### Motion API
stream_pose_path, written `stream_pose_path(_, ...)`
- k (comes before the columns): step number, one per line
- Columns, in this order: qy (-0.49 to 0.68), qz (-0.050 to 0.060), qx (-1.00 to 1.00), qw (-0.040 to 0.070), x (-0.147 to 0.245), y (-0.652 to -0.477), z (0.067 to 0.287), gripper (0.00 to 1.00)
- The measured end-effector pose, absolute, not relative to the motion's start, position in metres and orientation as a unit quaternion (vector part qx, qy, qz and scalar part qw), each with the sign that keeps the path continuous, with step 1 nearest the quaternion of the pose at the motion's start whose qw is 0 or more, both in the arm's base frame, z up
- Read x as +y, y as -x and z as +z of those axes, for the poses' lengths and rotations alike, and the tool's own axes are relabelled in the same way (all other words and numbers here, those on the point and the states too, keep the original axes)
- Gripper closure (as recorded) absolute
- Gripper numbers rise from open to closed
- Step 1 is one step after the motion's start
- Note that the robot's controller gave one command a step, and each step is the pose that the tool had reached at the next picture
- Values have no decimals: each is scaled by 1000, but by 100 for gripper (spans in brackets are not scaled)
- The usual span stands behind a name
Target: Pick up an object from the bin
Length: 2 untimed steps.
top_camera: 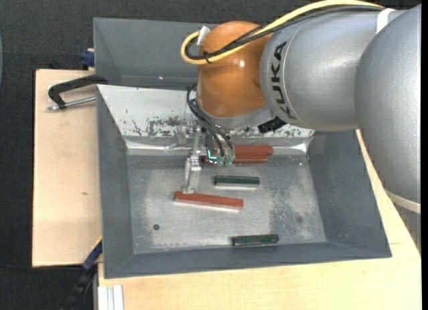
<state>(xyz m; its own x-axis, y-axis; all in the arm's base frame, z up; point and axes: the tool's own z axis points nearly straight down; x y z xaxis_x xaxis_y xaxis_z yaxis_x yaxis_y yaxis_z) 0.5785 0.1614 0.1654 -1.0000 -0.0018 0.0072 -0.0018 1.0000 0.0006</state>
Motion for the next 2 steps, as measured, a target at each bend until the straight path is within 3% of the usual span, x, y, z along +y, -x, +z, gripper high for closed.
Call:
stream_pose_path(1,0,-1,-1000,-1,161,-581,170,0)
stream_pose_path(2,0,-2,-1000,-3,131,-543,118,0)
